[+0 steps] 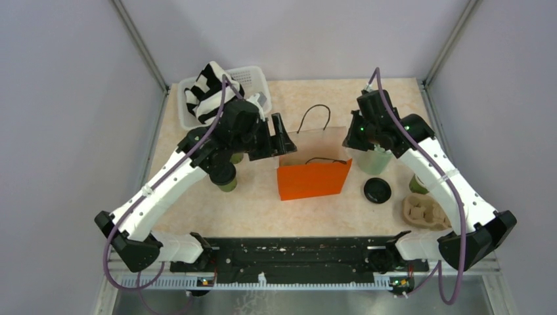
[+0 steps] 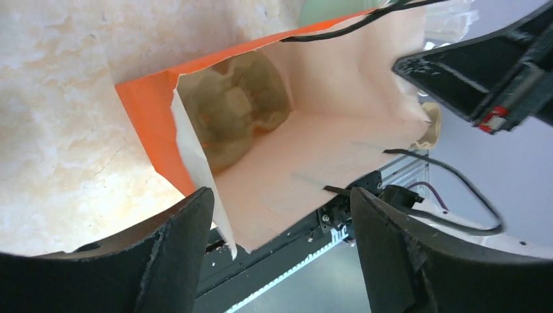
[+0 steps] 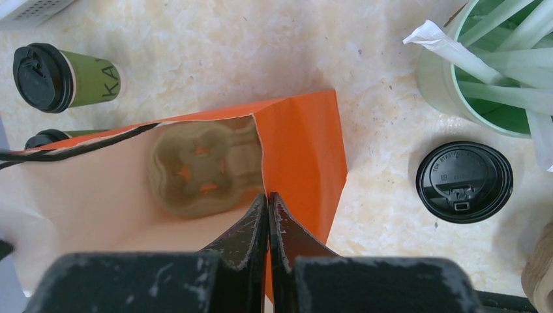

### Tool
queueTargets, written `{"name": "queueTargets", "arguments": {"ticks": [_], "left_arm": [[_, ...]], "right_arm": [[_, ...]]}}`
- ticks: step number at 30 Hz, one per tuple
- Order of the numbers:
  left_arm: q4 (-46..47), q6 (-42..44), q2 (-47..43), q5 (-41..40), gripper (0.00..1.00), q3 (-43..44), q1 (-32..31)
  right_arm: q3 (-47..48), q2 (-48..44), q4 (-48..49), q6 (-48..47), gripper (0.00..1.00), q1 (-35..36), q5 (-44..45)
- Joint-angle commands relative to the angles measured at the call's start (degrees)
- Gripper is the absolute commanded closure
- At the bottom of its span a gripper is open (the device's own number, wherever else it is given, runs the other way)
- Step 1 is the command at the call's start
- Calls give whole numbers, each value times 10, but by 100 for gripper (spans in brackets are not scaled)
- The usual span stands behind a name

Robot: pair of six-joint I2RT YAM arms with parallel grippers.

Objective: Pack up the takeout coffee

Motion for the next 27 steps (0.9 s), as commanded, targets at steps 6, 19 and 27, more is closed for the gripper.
{"name": "queueTargets", "arguments": {"ticks": [6,19,27], "left_arm": [[-122,99,-17,-67,22,107,7],[-89,141,48,-22,38,68,22],[-156,193,106,-63,100,179,21]], "right_arm": [[21,10,-7,-9,100,3,2],[30,12,-8,-43,100,3,-3],[85,6,-41,-33,100,8,-3]]}}
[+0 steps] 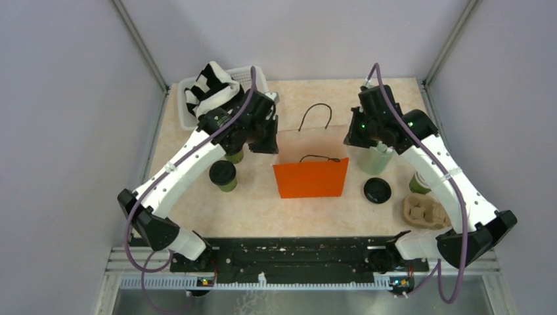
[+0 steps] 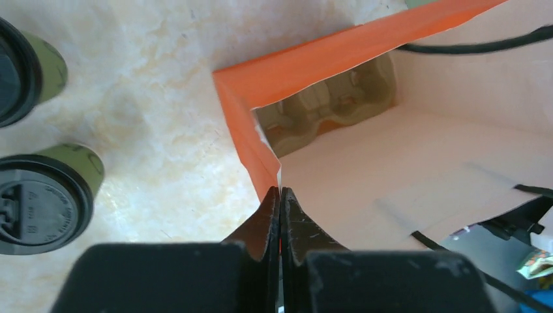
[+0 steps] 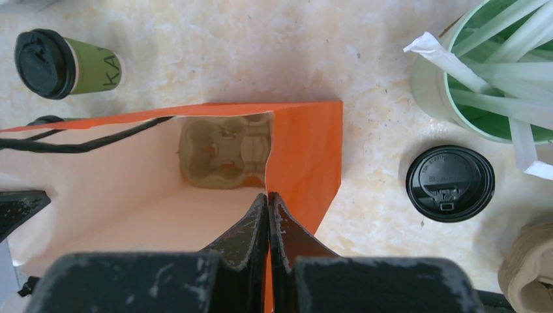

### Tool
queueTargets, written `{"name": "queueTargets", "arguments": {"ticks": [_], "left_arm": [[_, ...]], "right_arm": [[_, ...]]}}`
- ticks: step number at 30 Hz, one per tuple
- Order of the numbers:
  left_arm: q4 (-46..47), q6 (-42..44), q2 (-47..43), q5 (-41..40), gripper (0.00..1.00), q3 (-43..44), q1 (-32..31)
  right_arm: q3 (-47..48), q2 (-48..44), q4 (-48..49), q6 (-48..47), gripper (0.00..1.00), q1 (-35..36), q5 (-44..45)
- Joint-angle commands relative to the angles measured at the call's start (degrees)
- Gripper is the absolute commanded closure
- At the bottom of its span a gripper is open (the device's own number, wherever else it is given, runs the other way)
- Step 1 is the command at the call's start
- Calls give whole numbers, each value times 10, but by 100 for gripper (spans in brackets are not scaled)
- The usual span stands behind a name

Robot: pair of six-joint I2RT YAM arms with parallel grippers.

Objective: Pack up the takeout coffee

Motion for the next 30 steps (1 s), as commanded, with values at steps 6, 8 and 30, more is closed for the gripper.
{"name": "queueTargets", "arguments": {"ticks": [6,8,30], "left_arm": [[-80,37,27,-18,100,224,1],[-94,33,33,-7,100,267,1],[-47,28,-77,22,19,76,41]], "right_arm": [[123,-5,-46,10,100,8,-12],[156,-4,-54,18,100,9,-21],[56,-23,-34,-38,34,-12,-42]]}}
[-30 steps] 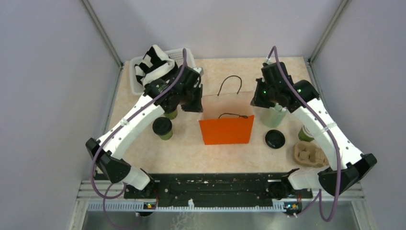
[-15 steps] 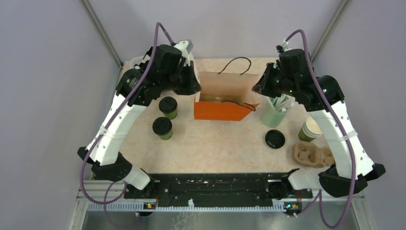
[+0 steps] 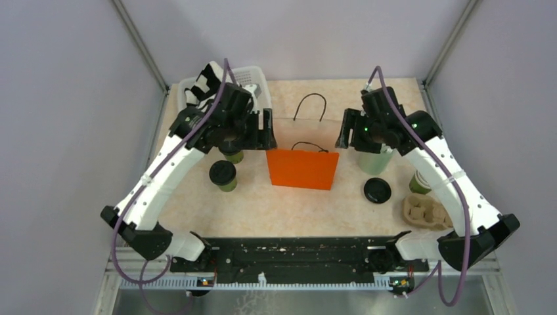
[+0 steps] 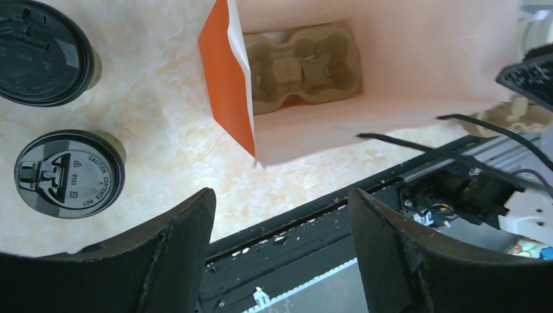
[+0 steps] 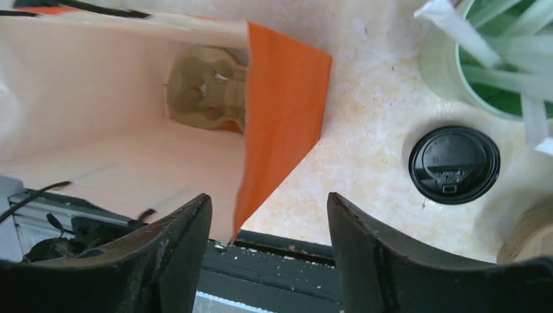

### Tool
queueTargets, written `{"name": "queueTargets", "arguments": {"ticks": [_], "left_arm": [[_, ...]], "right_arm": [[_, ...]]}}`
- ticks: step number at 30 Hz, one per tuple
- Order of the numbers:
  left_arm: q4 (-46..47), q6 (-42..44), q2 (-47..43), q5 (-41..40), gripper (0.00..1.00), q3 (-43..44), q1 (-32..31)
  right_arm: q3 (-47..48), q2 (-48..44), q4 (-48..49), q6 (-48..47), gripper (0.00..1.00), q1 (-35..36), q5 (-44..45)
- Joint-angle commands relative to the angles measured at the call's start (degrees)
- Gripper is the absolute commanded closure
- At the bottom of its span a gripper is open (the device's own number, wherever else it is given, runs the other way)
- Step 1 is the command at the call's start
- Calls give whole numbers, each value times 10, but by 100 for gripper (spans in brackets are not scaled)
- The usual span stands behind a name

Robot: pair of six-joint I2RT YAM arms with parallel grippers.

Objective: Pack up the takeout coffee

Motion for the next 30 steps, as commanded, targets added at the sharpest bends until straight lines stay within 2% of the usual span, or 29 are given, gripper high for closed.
{"name": "queueTargets", "arguments": {"ticks": [1,9,15,19,22,25,30], "left_arm": [[28,12,-47,7,19,7,-1],[64,36,3,18,21,-7,4],[141,27,52,110,24,-15,5],[196,-12,73,180,26,-15,4],[218,-30,70,197,26,-17,4],[200,-17,49,154,20,-15,4],[133,29,-17,23,7,-31,17]], "right_arm": [[63,-9,4,-40,32,-4,-11],[76,21,24,-47,28,-4,-11],[105,39,40,-49,26,-4,5],[142,58,33,-76,23,-5,35],[173,75,25,-98,23,-7,60],[210,89,22,-130,21,-9,79],[251,100,32,-163,20,-8,67]]}}
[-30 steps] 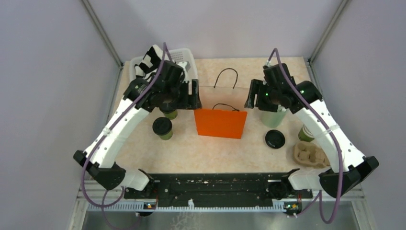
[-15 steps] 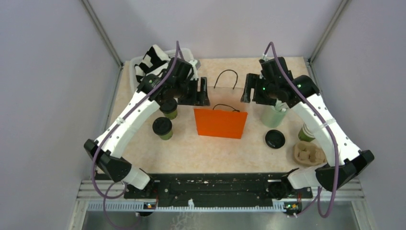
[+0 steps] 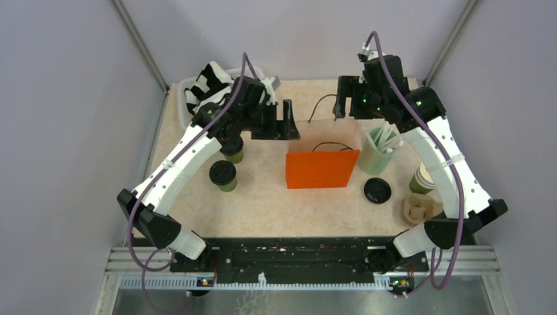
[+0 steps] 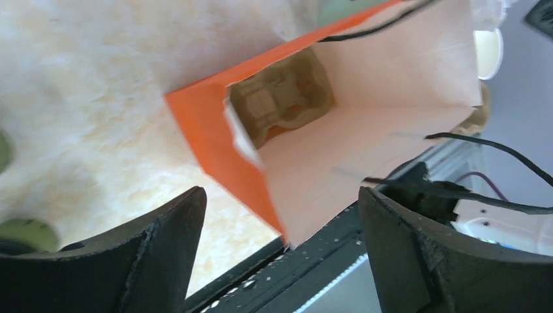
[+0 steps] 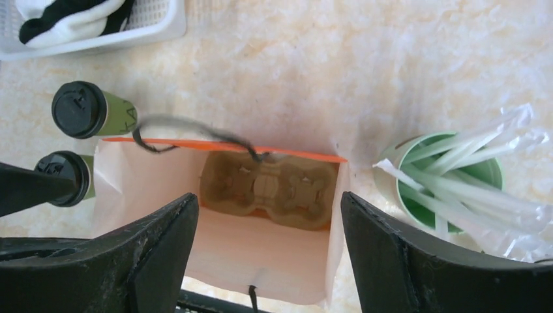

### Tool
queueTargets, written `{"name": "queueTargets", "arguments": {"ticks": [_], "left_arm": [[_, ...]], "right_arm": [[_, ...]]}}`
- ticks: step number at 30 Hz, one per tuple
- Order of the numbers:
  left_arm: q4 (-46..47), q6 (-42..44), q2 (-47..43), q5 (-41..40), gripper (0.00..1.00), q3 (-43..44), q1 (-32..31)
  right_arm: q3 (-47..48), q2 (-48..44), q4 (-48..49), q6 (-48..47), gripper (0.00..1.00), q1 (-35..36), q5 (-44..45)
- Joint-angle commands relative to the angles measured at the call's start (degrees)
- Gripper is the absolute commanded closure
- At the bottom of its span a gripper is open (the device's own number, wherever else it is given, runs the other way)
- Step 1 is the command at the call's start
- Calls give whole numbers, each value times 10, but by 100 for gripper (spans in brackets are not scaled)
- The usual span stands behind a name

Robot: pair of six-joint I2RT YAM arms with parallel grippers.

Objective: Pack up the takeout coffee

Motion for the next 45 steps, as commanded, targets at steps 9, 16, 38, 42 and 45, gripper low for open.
{"name": "queueTargets", "arguments": {"ticks": [9,16,38,42,45], "left_arm": [[-135,-11,-231,-305,1,-148,109],[-67,-8,-359,-319,1,-130,116],[-166,-35,-501,-107,2,20,115],[-197,-24,-501,-100,2,44,115],[-207,-27,-503,-95,2,43,115]], "right_arm": [[79,10,67,-89,13,32,-104],[248,145,36,-92,1,174,-59],[326,460,108,-53,1,392,51],[311,484,123,-69,1,393,70],[291,489,140,-78,1,393,70]]}}
